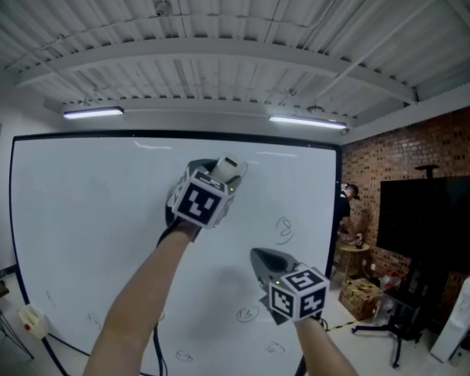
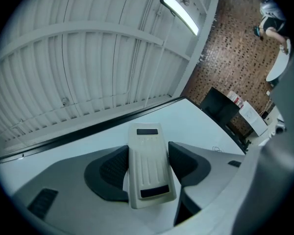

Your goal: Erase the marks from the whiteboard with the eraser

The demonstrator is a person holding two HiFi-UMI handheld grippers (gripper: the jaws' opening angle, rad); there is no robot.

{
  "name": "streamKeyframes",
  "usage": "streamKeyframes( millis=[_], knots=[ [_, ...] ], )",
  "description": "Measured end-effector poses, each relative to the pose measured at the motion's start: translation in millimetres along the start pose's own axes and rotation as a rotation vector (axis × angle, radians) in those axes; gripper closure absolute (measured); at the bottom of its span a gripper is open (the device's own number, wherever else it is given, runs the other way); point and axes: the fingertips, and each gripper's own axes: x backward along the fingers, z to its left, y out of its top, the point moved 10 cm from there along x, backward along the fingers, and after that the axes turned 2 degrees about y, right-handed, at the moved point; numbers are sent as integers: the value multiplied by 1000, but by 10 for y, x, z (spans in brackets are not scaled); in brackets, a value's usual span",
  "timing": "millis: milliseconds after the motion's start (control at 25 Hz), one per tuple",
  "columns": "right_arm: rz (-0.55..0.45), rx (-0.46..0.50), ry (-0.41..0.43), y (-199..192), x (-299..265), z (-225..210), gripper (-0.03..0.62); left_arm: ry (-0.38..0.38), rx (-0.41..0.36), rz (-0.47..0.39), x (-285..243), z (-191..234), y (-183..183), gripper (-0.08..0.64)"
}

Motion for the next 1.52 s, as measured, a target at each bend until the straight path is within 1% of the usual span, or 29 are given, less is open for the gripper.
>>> streamKeyframes(
  millis=[80, 160, 280, 440, 600, 680, 800, 880, 960, 1080, 1200, 1280, 1400, 1440, 1520],
  knots=[
    [-5, 1, 0, 24, -27, -30, 600, -4, -19, 0, -45, 28, 122, 299],
    [-13, 3, 4, 41, -37, -31, 600, -29, -31, 6, -76, 26, 227, 299],
    [-19, 4, 15, 17, -35, -10, 600, -56, -20, 26, -111, 14, 256, 299],
    [-17, 3, 24, -48, -23, 42, 600, -29, -58, 21, -119, -30, 202, 301],
    [-16, -10, 10, -107, 10, 58, 600, -9, -79, 42, -107, -112, 195, 304],
    [-17, -23, 4, -135, 30, 62, 600, -21, -78, 36, -122, -214, 185, 304],
    [-11, -44, -6, -215, 102, 74, 600, -47, -82, 24, -153, -497, 139, 304],
    [-5, -55, -16, -258, 154, 66, 600, -51, -101, 20, -175, -676, 128, 304],
    [2, -60, -19, -279, 177, 46, 600, -45, -124, 19, -204, -729, 125, 304],
    [11, -63, -26, -289, 216, 32, 600, -61, -130, 30, -219, -656, 114, 301],
    [15, -57, -32, -283, 259, 48, 600, -49, -97, 31, -179, -512, 117, 301],
    [16, -53, -30, -288, 264, 52, 600, -11, -82, 24, -155, -342, 97, 301],
    [19, -55, -23, -300, 251, 64, 600, 92, -63, 21, -82, 66, 63, 301],
    [21, -58, -21, -311, 251, 76, 600, 118, -43, 22, -41, 197, 52, 301],
    [25, -66, -17, -348, 266, 98, 600, 138, 3, 21, 16, 332, 34, 301]
  ],
)
